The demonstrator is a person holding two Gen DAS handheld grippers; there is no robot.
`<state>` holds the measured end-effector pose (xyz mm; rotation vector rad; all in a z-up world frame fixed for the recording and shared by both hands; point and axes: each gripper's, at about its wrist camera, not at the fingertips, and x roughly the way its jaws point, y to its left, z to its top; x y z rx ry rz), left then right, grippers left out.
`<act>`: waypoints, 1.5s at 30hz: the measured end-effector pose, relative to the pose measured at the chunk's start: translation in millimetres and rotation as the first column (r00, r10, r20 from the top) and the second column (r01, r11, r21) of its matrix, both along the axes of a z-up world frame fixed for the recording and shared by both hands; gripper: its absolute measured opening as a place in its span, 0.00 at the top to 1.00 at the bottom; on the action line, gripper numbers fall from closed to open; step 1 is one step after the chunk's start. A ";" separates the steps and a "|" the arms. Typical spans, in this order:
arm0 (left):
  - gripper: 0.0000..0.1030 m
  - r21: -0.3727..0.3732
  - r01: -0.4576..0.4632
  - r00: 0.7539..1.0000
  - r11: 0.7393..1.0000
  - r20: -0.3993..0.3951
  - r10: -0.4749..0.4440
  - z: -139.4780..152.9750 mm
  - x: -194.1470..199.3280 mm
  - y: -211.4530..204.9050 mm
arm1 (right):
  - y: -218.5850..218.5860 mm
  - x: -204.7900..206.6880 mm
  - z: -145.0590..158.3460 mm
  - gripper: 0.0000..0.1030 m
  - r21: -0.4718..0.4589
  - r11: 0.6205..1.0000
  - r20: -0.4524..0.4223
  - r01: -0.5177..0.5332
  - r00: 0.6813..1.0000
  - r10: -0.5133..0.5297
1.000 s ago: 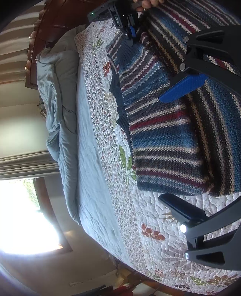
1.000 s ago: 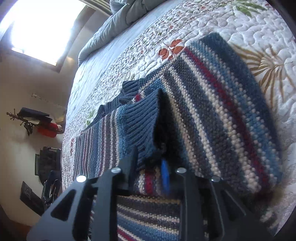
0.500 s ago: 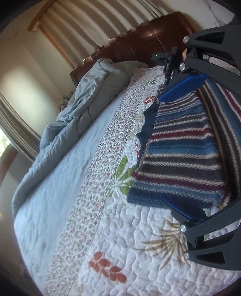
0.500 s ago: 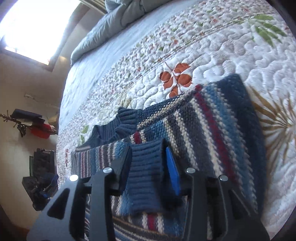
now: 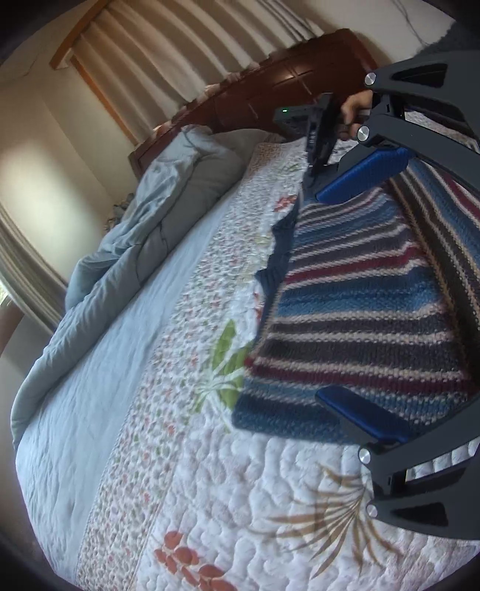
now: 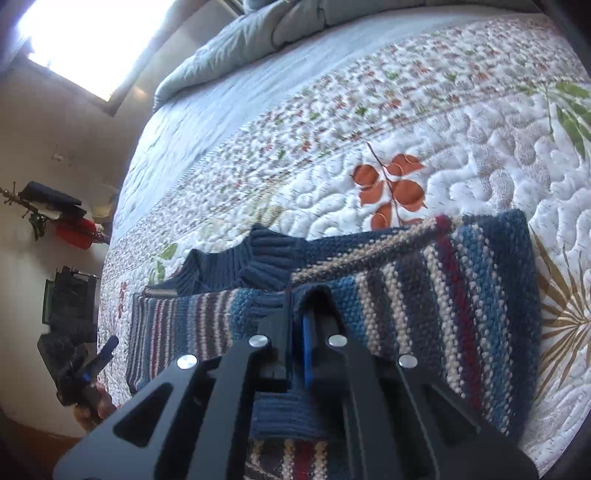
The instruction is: Fold small clothes
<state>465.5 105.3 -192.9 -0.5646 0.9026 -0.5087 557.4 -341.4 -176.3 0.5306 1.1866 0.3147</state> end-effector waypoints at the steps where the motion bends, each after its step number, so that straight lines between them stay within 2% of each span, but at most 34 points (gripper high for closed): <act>1: 0.04 0.028 0.002 1.000 1.000 -0.027 -0.001 -7.7 0.4 -4.3 | -0.7 0.5 -4.3 0.94 -0.008 1.000 -0.016 0.003 1.000 -0.003; 3: 0.04 0.053 -0.007 0.998 0.999 -0.065 0.010 -20.3 2.0 -6.5 | -5.8 -1.9 -10.2 0.92 -0.003 1.000 -0.030 0.011 0.999 -0.011; 5: 0.04 0.064 -0.012 0.997 0.998 -0.073 0.017 -25.5 -0.8 -6.1 | -18.2 -12.1 -2.2 0.80 0.024 0.999 -0.006 0.049 0.999 -0.049; 7: 0.04 0.072 -0.012 0.999 0.997 -0.048 0.016 -17.9 -7.9 -4.8 | -26.9 -29.4 10.0 0.77 0.040 0.997 0.019 0.061 0.998 -0.061; 11: 0.04 0.068 0.014 0.999 0.998 0.030 -0.016 6.5 -26.7 -9.3 | -26.4 -60.5 23.2 0.77 0.048 0.999 0.072 0.011 0.997 -0.014; 13: 0.04 0.055 0.038 0.998 0.998 0.039 -0.040 10.9 -32.0 -13.3 | -21.8 -71.7 25.7 0.77 0.033 0.999 0.108 -0.008 0.994 0.004; 15: 0.04 0.053 0.056 0.998 0.997 -0.001 -0.056 3.1 -32.0 -15.8 | -19.1 -77.1 17.9 0.77 0.031 0.999 0.109 -0.018 0.994 0.015; 16: 0.04 0.055 0.062 0.998 0.997 -0.037 -0.060 -4.9 -29.8 -16.4 | -19.3 -76.6 8.1 0.77 0.040 0.999 0.079 -0.018 0.997 0.015; 18: 0.04 0.072 0.051 0.992 0.996 -0.119 -0.042 -25.9 -24.3 -13.2 | -17.8 -75.3 -6.8 0.83 0.019 1.000 0.031 -0.015 0.999 0.014; 19: 0.04 0.070 0.046 0.992 0.996 -0.123 -0.037 -29.4 -24.7 -11.1 | -18.9 -75.3 -8.5 0.87 0.014 1.000 0.029 -0.016 0.999 0.016; 22: 0.04 0.068 0.018 0.997 0.998 -0.082 -0.013 -13.7 -36.5 -6.1 | -22.1 -83.7 8.4 0.77 0.048 0.999 0.079 -0.005 0.997 0.001; 25: 0.04 0.035 0.002 1.000 0.999 -0.018 -0.001 8.2 -61.3 -1.1 | -17.1 -99.1 25.1 0.73 0.060 0.998 0.126 -0.026 0.992 0.018; 28: 0.04 0.034 -0.006 1.000 0.999 -0.019 0.006 14.9 -90.4 -1.8 | -11.3 -127.6 32.5 0.60 0.063 0.997 0.142 -0.040 0.989 0.030; 29: 0.04 0.062 -0.018 1.000 0.998 -0.001 0.018 17.5 -103.1 -4.2 | -8.7 -141.1 36.3 0.55 0.044 0.998 0.157 -0.045 0.987 0.038; 31: 0.04 0.179 -0.044 0.999 0.983 0.004 0.044 24.1 -126.2 -14.4 | -4.1 -172.5 43.5 0.54 0.016 0.998 0.185 -0.060 0.981 0.056; 33: 0.04 0.312 -0.050 0.998 0.949 0.044 0.038 33.1 -157.7 -31.6 | 1.9 -199.2 48.3 0.54 0.013 0.997 0.206 -0.078 0.976 0.074; 34: 0.04 0.346 -0.042 0.998 0.937 0.058 0.024 36.8 -172.1 -38.8 | 5.0 -212.9 50.2 0.54 0.008 0.996 0.213 -0.088 0.973 0.084; 36: 0.04 0.395 -0.030 0.997 0.918 0.073 0.001 46.6 -204.1 -54.9 | 7.4 -247.5 54.4 0.53 -0.002 0.996 0.224 -0.090 0.971 0.088; 38: 0.04 0.440 -0.035 0.996 0.897 0.093 -0.007 58.6 -234.5 -71.1 | 6.5 -280.4 57.0 0.44 0.012 0.998 0.223 -0.070 0.973 0.065; 41: 0.04 0.499 -0.021 0.991 0.867 0.123 -0.047 78.9 -277.7 -98.2 | 7.0 -324.2 62.3 0.39 0.033 0.999 0.228 -0.039 0.973 0.031; 45: 0.04 0.544 -0.027 0.979 0.839 0.182 -0.087 107.4 -331.0 -122.3 | 8.0 -372.0 69.3 0.35 0.052 0.998 0.210 -0.035 0.977 0.024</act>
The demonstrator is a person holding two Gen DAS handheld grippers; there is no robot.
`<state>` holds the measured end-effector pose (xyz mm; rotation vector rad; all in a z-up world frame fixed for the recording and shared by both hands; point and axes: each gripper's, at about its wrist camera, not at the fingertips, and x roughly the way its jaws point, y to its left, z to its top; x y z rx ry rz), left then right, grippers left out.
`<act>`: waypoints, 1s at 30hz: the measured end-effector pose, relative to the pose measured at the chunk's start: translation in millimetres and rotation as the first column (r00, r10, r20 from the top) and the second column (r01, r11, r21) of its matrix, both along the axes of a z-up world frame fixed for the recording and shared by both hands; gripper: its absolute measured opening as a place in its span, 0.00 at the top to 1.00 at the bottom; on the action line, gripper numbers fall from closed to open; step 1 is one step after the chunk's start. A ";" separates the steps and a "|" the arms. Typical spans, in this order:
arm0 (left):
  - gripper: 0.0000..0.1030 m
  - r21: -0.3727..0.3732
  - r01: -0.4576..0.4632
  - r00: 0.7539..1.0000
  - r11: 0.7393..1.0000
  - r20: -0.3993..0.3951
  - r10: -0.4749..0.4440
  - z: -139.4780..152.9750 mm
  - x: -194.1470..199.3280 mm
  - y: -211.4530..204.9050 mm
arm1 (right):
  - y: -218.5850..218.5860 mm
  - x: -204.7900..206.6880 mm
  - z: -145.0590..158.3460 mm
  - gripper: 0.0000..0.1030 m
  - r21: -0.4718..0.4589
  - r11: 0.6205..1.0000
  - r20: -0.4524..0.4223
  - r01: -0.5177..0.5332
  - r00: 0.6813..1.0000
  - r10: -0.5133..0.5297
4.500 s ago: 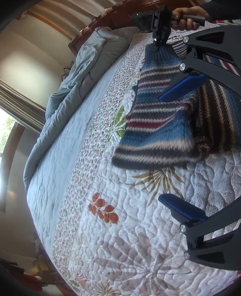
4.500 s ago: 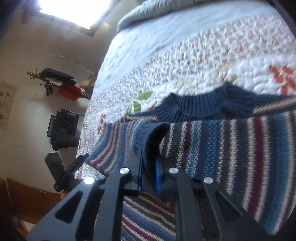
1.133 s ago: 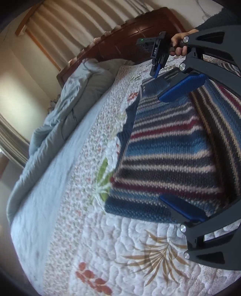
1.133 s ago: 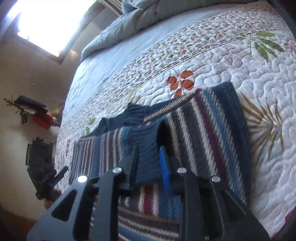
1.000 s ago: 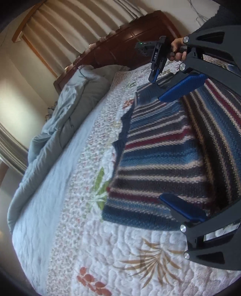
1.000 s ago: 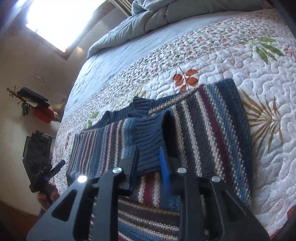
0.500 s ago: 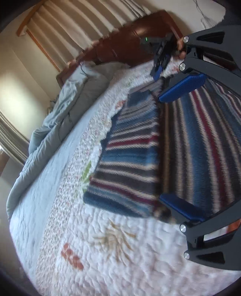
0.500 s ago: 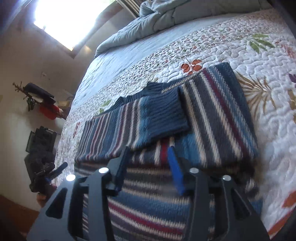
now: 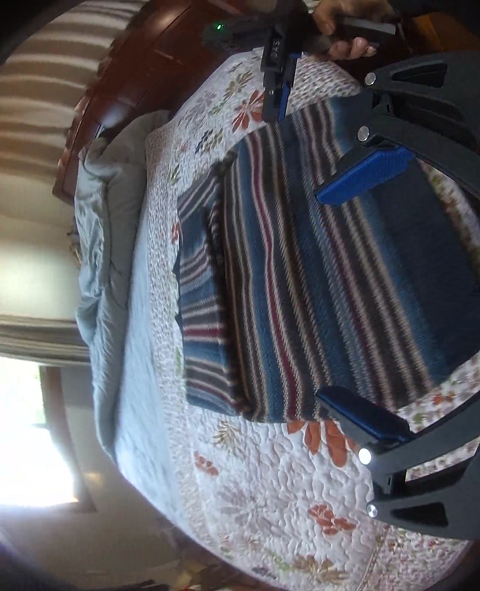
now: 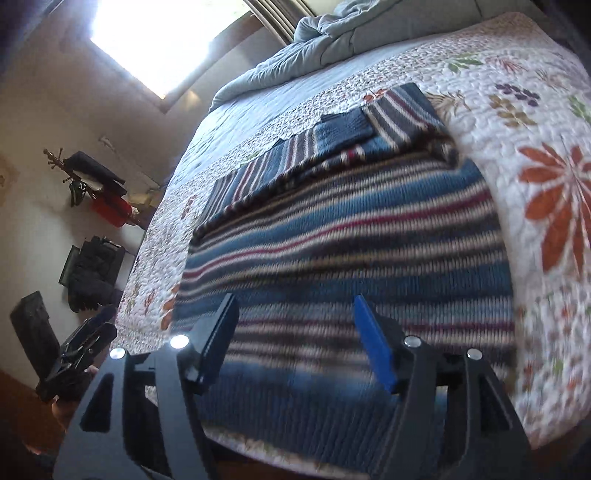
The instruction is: Fold small clothes
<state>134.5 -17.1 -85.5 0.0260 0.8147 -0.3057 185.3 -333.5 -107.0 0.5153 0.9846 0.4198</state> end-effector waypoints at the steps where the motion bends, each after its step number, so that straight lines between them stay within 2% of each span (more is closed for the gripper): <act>1: 0.04 0.010 0.003 1.000 1.000 0.012 -0.003 6.1 -11.0 -5.0 | -0.9 -12.7 3.9 0.33 0.009 1.000 -0.003 0.001 1.000 -0.001; 5: 0.04 0.050 0.012 0.999 0.999 0.049 -0.015 25.0 -57.8 -16.7 | -8.0 -50.6 17.9 0.23 0.006 1.000 0.012 0.010 1.000 -0.010; 7: 0.04 0.039 0.009 0.999 0.999 0.044 -0.011 26.7 -74.0 -17.4 | -13.4 -68.1 19.4 0.19 0.024 1.000 0.010 0.010 1.000 -0.010; 10: 0.04 0.021 0.013 1.000 1.000 -0.004 -0.013 14.7 -92.4 -14.6 | -21.6 -94.9 17.0 0.17 0.005 1.000 0.007 0.014 1.000 -0.014; 13: 0.04 -0.077 0.032 0.995 0.997 -0.094 -0.039 -9.3 -101.1 1.7 | -33.7 -112.6 4.6 0.17 -0.024 0.999 -0.041 0.028 0.999 -0.029; 15: 0.04 -0.216 0.001 0.977 0.976 -0.208 -0.047 -30.1 -95.5 24.7 | -48.4 -120.5 -9.4 0.17 -0.020 0.999 -0.108 0.047 0.993 -0.049; 17: 0.04 -0.341 -0.078 0.957 0.937 -0.289 -0.026 -49.0 -86.2 51.2 | -62.8 -125.6 -20.8 0.18 -0.005 0.998 -0.160 0.070 0.985 -0.070; 19: 0.04 -0.403 -0.163 0.940 0.900 -0.341 0.017 -63.1 -77.3 72.7 | -76.0 -127.1 -31.2 0.22 0.033 0.995 -0.203 0.099 0.975 -0.090; 20: 0.04 -0.438 -0.203 0.931 0.876 -0.364 0.033 -71.0 -70.6 83.5 | -83.5 -126.1 -39.6 0.27 0.069 0.991 -0.232 0.112 0.968 -0.093; 22: 0.04 -0.473 -0.283 0.899 0.835 -0.434 0.059 -88.2 -58.9 97.3 | -89.8 -122.9 -53.3 0.33 0.110 0.987 -0.272 0.118 0.959 -0.085; 23: 0.04 -0.500 -0.316 0.879 0.806 -0.475 0.050 -98.7 -52.2 102.1 | -92.1 -120.2 -62.7 0.35 0.123 0.984 -0.297 0.129 0.951 -0.087; 25: 0.04 -0.536 -0.349 0.851 0.768 -0.525 0.020 -113.6 -43.3 104.8 | -92.9 -115.0 -74.7 0.35 0.127 0.983 -0.326 0.136 0.941 -0.088; 26: 0.04 -0.546 -0.355 0.844 0.759 -0.537 0.008 -119.8 -39.6 103.5 | -92.0 -113.4 -78.2 0.35 0.130 0.982 -0.331 0.136 0.940 -0.086; 28: 0.04 -0.543 -0.361 0.832 0.758 -0.554 -0.001 -129.0 -35.0 101.8 | -89.2 -110.1 -84.5 0.35 0.137 0.981 -0.343 0.135 0.936 -0.081; 30: 0.04 -0.545 -0.406 0.810 0.734 -0.586 0.014 -140.8 -30.9 103.9 | -86.3 -107.7 -89.1 0.35 0.137 0.982 -0.347 0.132 0.935 -0.078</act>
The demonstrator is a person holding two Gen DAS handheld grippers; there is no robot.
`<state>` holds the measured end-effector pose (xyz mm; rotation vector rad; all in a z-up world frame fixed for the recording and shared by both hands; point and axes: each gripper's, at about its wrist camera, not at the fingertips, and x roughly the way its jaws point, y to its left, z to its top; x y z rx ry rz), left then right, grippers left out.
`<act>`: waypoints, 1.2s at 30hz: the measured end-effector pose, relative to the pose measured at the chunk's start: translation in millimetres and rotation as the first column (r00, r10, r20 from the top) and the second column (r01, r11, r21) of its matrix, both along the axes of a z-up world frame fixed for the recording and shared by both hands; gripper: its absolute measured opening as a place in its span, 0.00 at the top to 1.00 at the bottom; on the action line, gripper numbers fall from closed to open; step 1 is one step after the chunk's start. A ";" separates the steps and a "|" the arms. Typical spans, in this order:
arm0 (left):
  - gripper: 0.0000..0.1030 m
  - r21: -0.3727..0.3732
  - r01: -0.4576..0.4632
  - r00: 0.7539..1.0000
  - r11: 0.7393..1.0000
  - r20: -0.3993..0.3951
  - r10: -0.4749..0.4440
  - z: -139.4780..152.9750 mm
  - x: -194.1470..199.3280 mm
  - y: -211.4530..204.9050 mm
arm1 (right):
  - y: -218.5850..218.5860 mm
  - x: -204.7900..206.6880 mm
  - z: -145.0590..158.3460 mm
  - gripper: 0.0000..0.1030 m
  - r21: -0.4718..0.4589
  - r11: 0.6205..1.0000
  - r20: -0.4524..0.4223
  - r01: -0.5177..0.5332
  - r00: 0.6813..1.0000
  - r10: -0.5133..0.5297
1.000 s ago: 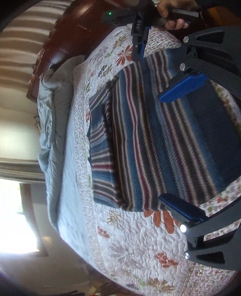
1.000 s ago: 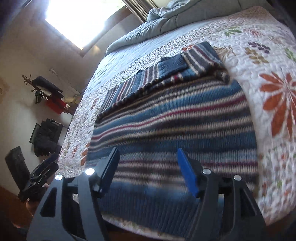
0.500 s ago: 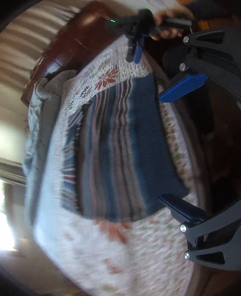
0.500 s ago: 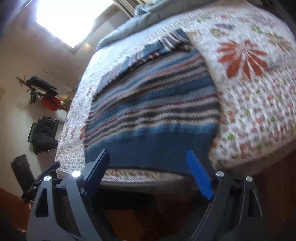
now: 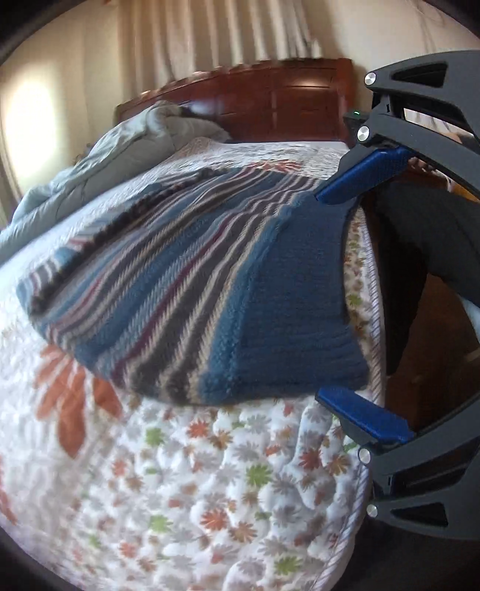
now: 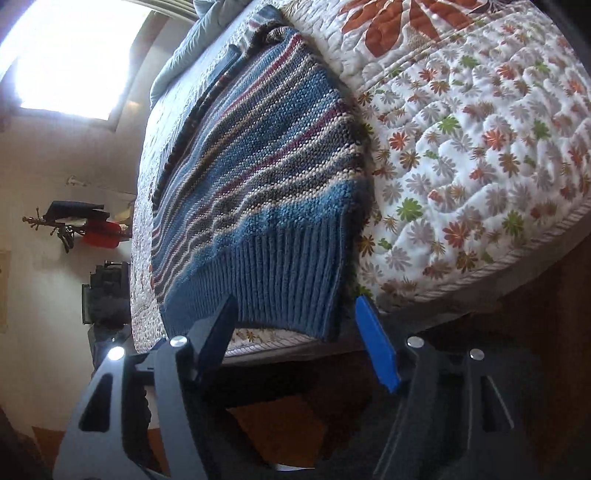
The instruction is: Fold small clothes
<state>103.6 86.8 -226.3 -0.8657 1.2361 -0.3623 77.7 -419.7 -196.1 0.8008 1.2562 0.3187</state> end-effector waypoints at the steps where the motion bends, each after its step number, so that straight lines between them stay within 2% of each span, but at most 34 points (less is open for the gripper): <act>1: 0.04 -0.013 -0.017 1.000 1.000 -0.025 0.017 -5.6 1.1 0.8 | 1.3 1.4 -1.7 0.35 -0.004 1.000 -0.005 0.003 1.000 -0.003; 4: 0.04 0.003 -0.055 0.994 0.998 -0.094 0.055 -17.7 3.1 3.2 | 2.6 2.1 -7.5 0.35 -0.009 1.000 -0.025 0.013 1.000 -0.013; 9: 0.06 0.022 -0.028 0.997 0.999 -0.071 0.029 -19.2 4.5 -6.2 | 1.6 0.0 -12.9 0.34 0.001 1.000 -0.022 0.014 1.000 -0.014; 10: 0.16 0.021 -0.022 0.997 1.000 -0.070 0.024 -19.9 5.5 -7.7 | 0.9 -0.1 -14.0 0.34 0.002 1.000 -0.024 0.015 1.000 -0.015; 11: 0.40 0.034 0.000 0.997 0.999 -0.077 0.002 -20.7 7.9 -13.4 | 1.8 2.3 -15.2 0.33 0.006 1.000 -0.026 0.019 0.999 -0.019; 12: 0.49 0.041 0.019 0.996 0.999 -0.087 -0.015 -21.5 10.0 -18.3 | 1.4 3.2 -15.9 0.32 0.012 1.000 -0.028 0.024 0.999 -0.023; 14: 0.58 0.031 0.030 0.994 0.999 -0.107 -0.026 -26.2 11.7 -19.5 | 0.4 3.1 -18.2 0.30 0.029 0.999 -0.034 0.034 0.999 -0.033; 23: 0.63 0.016 0.009 0.992 1.000 -0.127 -0.007 -30.1 4.2 -12.9 | -0.4 5.8 -20.0 0.30 0.039 0.998 -0.046 0.044 0.998 -0.042; 24: 0.59 0.019 0.008 0.992 1.000 -0.126 -0.005 -29.0 2.1 -9.6 | -1.5 5.0 -19.2 0.31 0.048 0.998 -0.045 0.050 0.998 -0.048; 25: 0.48 0.015 0.003 0.992 1.000 -0.124 -0.001 -28.5 0.3 -6.3 | -2.2 4.4 -19.1 0.31 0.055 0.997 -0.044 0.052 0.998 -0.049; 26: 0.45 0.001 -0.013 0.992 1.000 -0.124 0.013 -29.2 -1.4 -2.3 | -1.5 4.2 -18.8 0.31 0.060 0.997 -0.042 0.046 0.998 -0.044; 27: 0.44 -0.013 -0.027 0.991 1.000 -0.130 0.025 -30.5 -3.4 2.6 | 0.1 4.6 -18.2 0.31 0.064 0.997 -0.039 0.038 0.999 -0.035; 29: 0.37 -0.038 -0.052 0.990 0.998 -0.132 0.047 -28.4 -5.5 7.6 | 5.1 5.8 -16.5 0.31 0.073 0.997 -0.033 0.018 0.999 -0.015; 32: 0.35 -0.057 -0.040 0.992 0.998 -0.118 0.033 -28.5 -4.2 4.1 | 10.3 8.9 -15.4 0.33 0.078 0.997 -0.025 0.010 1.000 -0.008; 33: 0.36 -0.077 -0.036 0.992 0.996 -0.125 0.026 -31.9 -2.8 2.1 | 11.6 10.3 -15.7 0.34 0.080 0.997 -0.024 0.009 1.000 -0.007; 34: 0.42 -0.086 -0.035 0.991 0.996 -0.131 0.023 -34.3 -1.9 -0.3 | 12.3 11.5 -16.1 0.38 0.081 0.997 -0.022 0.008 1.000 -0.006; 35: 0.58 -0.080 -0.035 0.991 0.996 -0.131 0.024 -35.3 -1.3 -1.7 | 13.6 12.9 -15.4 0.43 0.076 0.997 -0.018 0.008 1.000 -0.007; 36: 0.63 -0.078 -0.034 0.991 0.996 -0.133 0.023 -36.2 -1.7 -1.9 | 14.3 14.1 -15.0 0.45 0.070 0.998 -0.015 0.006 1.000 -0.005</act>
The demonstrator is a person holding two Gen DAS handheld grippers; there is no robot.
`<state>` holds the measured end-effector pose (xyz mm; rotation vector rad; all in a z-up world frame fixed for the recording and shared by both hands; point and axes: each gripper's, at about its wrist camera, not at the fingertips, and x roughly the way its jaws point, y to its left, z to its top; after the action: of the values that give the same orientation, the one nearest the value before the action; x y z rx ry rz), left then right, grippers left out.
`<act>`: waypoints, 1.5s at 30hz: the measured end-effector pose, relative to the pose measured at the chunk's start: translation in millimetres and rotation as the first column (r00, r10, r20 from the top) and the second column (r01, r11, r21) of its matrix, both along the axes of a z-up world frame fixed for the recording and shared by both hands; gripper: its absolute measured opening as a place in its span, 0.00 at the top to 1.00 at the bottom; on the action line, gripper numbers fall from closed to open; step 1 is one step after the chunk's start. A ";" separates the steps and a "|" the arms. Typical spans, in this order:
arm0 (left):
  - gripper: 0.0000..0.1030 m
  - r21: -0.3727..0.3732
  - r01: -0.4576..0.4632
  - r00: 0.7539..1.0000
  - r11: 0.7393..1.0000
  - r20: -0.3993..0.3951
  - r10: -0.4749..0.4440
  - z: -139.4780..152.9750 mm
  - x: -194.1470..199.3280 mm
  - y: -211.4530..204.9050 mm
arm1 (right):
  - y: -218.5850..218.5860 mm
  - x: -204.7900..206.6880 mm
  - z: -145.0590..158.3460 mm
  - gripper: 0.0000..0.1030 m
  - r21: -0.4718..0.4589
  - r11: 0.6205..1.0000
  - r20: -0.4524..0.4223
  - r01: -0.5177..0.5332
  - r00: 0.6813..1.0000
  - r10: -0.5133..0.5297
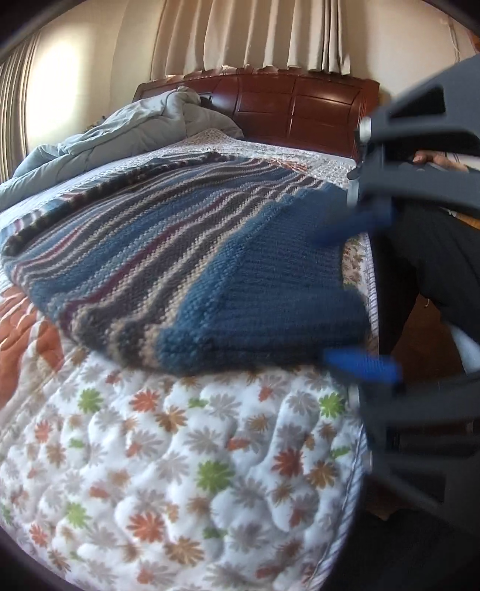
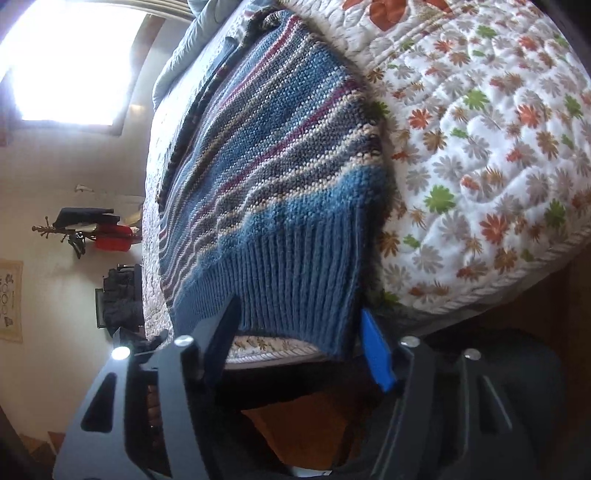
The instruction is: Fold small clothes
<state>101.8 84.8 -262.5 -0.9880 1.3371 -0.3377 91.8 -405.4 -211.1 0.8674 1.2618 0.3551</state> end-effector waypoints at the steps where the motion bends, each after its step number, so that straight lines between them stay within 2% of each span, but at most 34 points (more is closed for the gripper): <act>1: 0.73 -0.005 -0.010 1.000 1.000 -0.001 0.010 -1.0 -0.4 1.0 | 1.4 0.3 0.5 0.54 -0.004 1.000 0.003 -0.003 1.000 0.003; 3: 0.82 -0.008 -0.021 1.000 1.000 0.009 0.021 -1.6 -2.3 4.5 | 1.1 0.8 2.5 0.71 -0.014 1.000 0.022 -0.008 1.000 0.009; 4: 0.85 -0.005 -0.020 1.000 1.000 0.016 0.020 -2.4 -4.2 7.3 | 0.7 1.0 3.6 0.88 -0.023 1.000 0.033 -0.010 0.999 0.011; 5: 0.87 -0.003 -0.015 0.999 1.000 0.028 0.015 -2.2 -4.7 7.6 | -0.2 0.7 5.3 0.91 -0.032 0.999 0.048 -0.009 0.999 0.011; 8: 0.89 0.003 -0.013 0.997 1.000 0.076 0.013 5.1 -5.1 5.3 | 1.1 2.1 14.5 0.92 -0.045 0.999 0.085 -0.015 0.996 0.019; 10: 0.89 0.010 -0.012 0.992 1.000 0.127 0.011 21.5 -2.8 2.0 | -0.7 4.5 28.5 0.92 -0.038 0.999 0.122 -0.015 0.992 0.019; 13: 0.89 -0.015 0.003 0.978 1.000 0.208 0.000 58.7 8.6 -1.2 | 1.4 17.7 63.8 0.93 -0.028 0.999 0.200 -0.031 0.979 0.036; 17: 0.89 -0.012 0.042 0.938 0.999 0.344 -0.035 127.1 41.9 -5.0 | 6.8 56.0 115.5 0.93 -0.010 0.998 0.287 -0.068 0.956 0.068; 19: 0.89 -0.005 0.040 0.920 0.999 0.389 -0.035 154.0 66.6 -3.1 | 6.6 80.7 129.9 0.93 0.005 0.997 0.299 -0.076 0.952 0.071; 21: 0.89 -0.001 0.030 0.915 1.000 0.403 -0.027 167.2 92.4 -0.8 | 5.2 113.6 136.9 0.93 0.010 0.997 0.294 -0.070 0.954 0.064; 23: 0.89 -0.004 0.013 0.926 1.000 0.377 -0.010 166.8 126.6 2.8 | 1.7 149.6 129.5 0.93 0.020 0.998 0.255 -0.057 0.966 0.050; 25: 0.89 -0.007 -0.011 0.945 1.000 0.327 0.013 154.5 155.6 6.0 | 2.7 178.0 117.4 0.93 0.015 0.999 0.212 -0.047 0.976 0.043; 29: 0.89 0.003 -0.061 0.983 0.998 0.172 0.060 102.2 207.5 11.6 | 7.2 234.6 80.1 0.93 0.000 1.000 0.094 -0.031 0.995 0.031; 32: 0.89 -0.006 -0.090 0.994 0.996 0.063 0.091 63.6 231.1 16.2 | 6.6 264.0 52.6 0.93 -0.018 1.000 0.016 -0.014 1.000 0.014; 36: 0.89 -0.003 -0.071 0.997 0.997 0.003 0.071 39.8 247.7 14.9 | 2.9 288.0 23.6 0.91 -0.011 1.000 -0.068 -0.026 0.997 0.025; 39: 0.78 -0.011 -0.040 0.999 0.999 0.006 0.040 43.7 253.0 17.5 | -1.2 297.0 18.6 0.71 0.038 0.998 -0.094 -0.050 0.994 0.053; 40: 0.66 -0.016 -0.025 1.000 1.000 0.014 0.026 49.0 254.0 18.1 | -2.6 298.6 22.9 0.58 0.029 0.997 -0.081 -0.070 0.994 0.072; 41: 0.51 -0.006 -0.011 0.999 1.000 0.039 0.011 57.9 254.0 21.9 | -3.6 299.7 28.9 0.55 0.006 0.996 -0.064 -0.094 0.993 0.094; 43: 0.40 0.048 0.006 0.996 0.999 0.084 -0.010 74.7 253.2 30.8 | -5.8 302.0 39.2 0.55 -0.016 0.990 -0.051 -0.139 0.989 0.138; 45: 0.35 0.091 0.055 0.988 0.994 0.140 -0.068 92.9 255.0 37.5 | -4.5 297.7 61.1 0.55 -0.066 0.977 0.010 -0.205 0.978 0.206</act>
<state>356.9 122.3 -169.6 -0.8352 1.2430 -0.3869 389.5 -409.9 -150.0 0.6789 1.3438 0.4827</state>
